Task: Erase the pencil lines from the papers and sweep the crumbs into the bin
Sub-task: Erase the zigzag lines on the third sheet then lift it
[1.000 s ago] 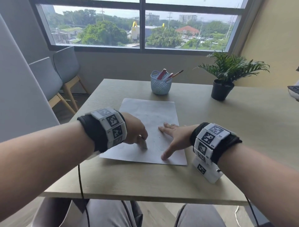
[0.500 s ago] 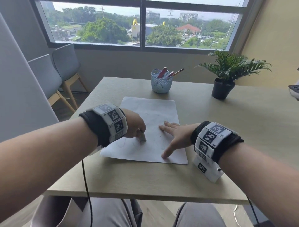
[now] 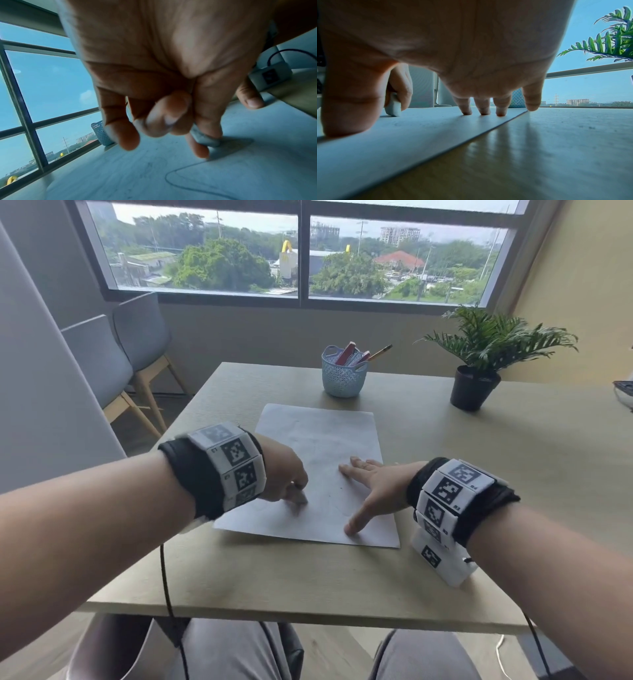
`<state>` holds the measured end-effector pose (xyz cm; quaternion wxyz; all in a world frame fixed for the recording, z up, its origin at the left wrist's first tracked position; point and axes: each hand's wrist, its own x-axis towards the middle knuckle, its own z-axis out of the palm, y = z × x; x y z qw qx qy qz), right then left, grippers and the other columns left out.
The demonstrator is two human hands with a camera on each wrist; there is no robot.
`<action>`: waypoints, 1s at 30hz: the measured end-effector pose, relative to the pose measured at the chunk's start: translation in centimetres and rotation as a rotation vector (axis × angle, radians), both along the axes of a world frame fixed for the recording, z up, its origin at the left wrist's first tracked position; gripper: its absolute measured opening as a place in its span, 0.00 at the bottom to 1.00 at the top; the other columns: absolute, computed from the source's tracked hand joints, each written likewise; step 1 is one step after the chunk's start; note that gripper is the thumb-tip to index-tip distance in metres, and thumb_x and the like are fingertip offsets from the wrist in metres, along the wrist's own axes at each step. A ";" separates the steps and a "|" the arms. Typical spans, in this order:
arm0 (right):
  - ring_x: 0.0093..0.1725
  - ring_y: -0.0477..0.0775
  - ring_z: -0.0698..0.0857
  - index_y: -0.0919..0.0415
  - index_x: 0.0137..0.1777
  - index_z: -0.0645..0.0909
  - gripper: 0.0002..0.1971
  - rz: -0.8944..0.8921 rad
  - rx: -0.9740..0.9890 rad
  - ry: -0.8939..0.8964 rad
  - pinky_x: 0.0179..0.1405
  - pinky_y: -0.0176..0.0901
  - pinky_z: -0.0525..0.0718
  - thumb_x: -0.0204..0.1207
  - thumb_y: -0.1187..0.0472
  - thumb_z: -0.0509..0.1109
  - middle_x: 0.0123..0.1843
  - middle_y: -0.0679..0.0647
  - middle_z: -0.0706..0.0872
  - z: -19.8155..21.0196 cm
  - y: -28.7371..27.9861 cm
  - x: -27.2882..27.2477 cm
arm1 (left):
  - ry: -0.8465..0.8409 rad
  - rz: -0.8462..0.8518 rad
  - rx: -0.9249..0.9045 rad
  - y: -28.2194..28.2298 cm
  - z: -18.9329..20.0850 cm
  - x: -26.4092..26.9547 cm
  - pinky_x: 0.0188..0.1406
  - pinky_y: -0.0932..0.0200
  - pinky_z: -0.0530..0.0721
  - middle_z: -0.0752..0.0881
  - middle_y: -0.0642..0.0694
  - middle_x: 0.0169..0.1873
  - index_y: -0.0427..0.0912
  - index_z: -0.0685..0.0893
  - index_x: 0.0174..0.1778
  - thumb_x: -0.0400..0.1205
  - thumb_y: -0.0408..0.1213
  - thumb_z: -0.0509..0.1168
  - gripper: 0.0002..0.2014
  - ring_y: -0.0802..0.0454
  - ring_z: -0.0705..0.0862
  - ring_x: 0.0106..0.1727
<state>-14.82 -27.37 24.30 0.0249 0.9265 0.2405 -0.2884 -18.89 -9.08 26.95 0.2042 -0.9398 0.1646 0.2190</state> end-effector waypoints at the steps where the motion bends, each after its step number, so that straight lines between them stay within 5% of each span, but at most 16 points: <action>1: 0.85 0.45 0.38 0.42 0.85 0.37 0.59 -0.001 0.000 0.002 0.83 0.53 0.41 0.63 0.31 0.74 0.86 0.44 0.36 0.0 0.0 0.0 | 0.004 -0.004 0.011 -0.1 0.1 -0.1 0.42 0.57 0.72 0.75 0.54 0.38 0.49 0.80 0.61 0.86 0.57 0.53 0.19 0.51 0.74 0.44; 5: 0.84 0.46 0.38 0.42 0.85 0.37 0.60 -0.007 0.000 0.016 0.84 0.55 0.43 0.63 0.31 0.74 0.86 0.43 0.36 0.0 -0.1 0.0 | -0.047 0.025 0.029 0.1 0.7 1.1 0.41 0.57 0.72 0.78 0.53 0.44 0.48 0.81 0.61 0.85 0.58 0.53 0.21 0.51 0.76 0.45; 11: 0.85 0.45 0.38 0.42 0.85 0.37 0.59 -0.010 0.000 0.014 0.84 0.55 0.44 0.63 0.31 0.74 0.86 0.43 0.36 0.1 0.0 0.0 | -0.028 0.008 0.005 0.2 0.0 0.3 0.37 0.59 0.69 0.74 0.55 0.35 0.49 0.81 0.60 0.87 0.55 0.52 0.18 0.52 0.74 0.42; 18: 0.85 0.45 0.39 0.42 0.85 0.38 0.59 -0.009 -0.001 0.005 0.84 0.53 0.43 0.63 0.31 0.74 0.86 0.43 0.36 0.3 0.0 -0.2 | -0.079 0.023 0.008 0.3 0.4 1.1 0.36 0.59 0.70 0.77 0.54 0.39 0.49 0.82 0.60 0.85 0.59 0.53 0.21 0.51 0.76 0.43; 23: 0.85 0.45 0.39 0.42 0.85 0.38 0.59 -0.007 -0.008 -0.007 0.84 0.55 0.43 0.63 0.31 0.74 0.86 0.42 0.36 0.1 0.0 -0.1 | -0.069 -0.031 0.043 0.0 -0.3 -0.1 0.28 0.62 0.64 0.77 0.54 0.39 0.48 0.81 0.60 0.88 0.51 0.54 0.16 0.50 0.75 0.42; 30: 0.85 0.45 0.39 0.42 0.85 0.38 0.59 0.000 -0.005 -0.005 0.84 0.55 0.43 0.62 0.30 0.74 0.86 0.43 0.36 -0.1 0.0 0.0 | -0.066 0.054 -0.002 0.7 0.3 0.4 0.41 0.58 0.72 0.78 0.55 0.41 0.51 0.83 0.59 0.86 0.56 0.54 0.18 0.51 0.77 0.44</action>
